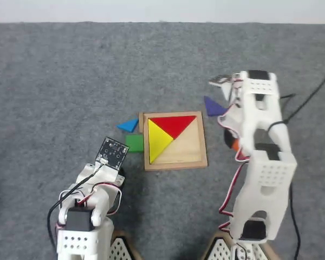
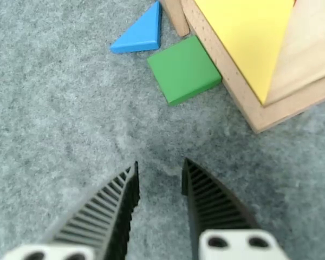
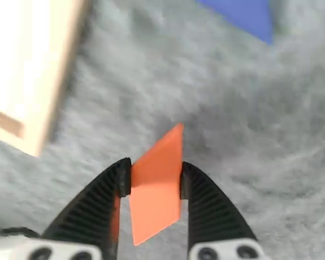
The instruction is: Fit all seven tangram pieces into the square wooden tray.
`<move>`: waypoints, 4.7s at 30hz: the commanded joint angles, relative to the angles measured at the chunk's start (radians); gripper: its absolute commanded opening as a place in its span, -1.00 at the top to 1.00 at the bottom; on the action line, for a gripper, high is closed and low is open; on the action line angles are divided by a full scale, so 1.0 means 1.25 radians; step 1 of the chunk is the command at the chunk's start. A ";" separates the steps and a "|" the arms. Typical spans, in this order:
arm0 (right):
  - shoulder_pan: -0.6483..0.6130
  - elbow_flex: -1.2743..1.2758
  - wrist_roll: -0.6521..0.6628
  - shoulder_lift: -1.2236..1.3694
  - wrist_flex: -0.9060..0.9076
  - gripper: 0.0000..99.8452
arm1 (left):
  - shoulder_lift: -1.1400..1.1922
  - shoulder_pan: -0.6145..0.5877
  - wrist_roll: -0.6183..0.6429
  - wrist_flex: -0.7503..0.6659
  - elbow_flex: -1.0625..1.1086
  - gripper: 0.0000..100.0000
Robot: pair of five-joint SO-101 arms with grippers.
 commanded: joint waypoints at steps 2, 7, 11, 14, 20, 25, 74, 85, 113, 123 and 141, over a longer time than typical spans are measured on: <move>-0.088 -0.076 -0.151 -0.041 0.010 0.98 | -0.012 -0.005 0.001 0.005 -0.009 0.73; -0.170 -0.150 -0.324 -0.045 0.012 0.98 | -0.012 -0.005 0.001 0.005 -0.009 0.73; -0.223 -0.155 -0.517 -0.044 -0.023 0.98 | -0.012 -0.005 0.001 0.005 -0.009 0.73; -0.245 -0.155 -0.697 -0.042 -0.077 0.98 | -0.012 -0.005 0.001 0.005 -0.009 0.73; -0.247 -0.153 -0.876 0.013 -0.158 0.98 | -0.012 -0.005 0.001 0.005 -0.009 0.73; -0.252 -0.156 -0.922 0.067 -0.163 0.98 | -0.012 -0.005 0.001 0.005 -0.009 0.73; -0.279 -0.151 -0.792 -0.025 -0.127 0.50 | -0.012 -0.005 0.001 0.005 -0.009 0.73; -0.359 -0.108 -0.744 -0.048 -0.128 0.50 | -0.012 -0.005 0.001 0.005 -0.009 0.73; -0.314 0.065 -0.611 -0.298 -0.253 0.50 | -0.012 -0.005 0.001 0.005 -0.009 0.73; -0.296 0.687 -0.525 -0.870 -0.427 0.50 | -0.012 -0.005 0.001 0.005 -0.009 0.73; 0.056 1.284 -0.362 -1.313 -0.578 0.70 | -0.012 -0.054 -0.097 -0.029 -0.008 0.73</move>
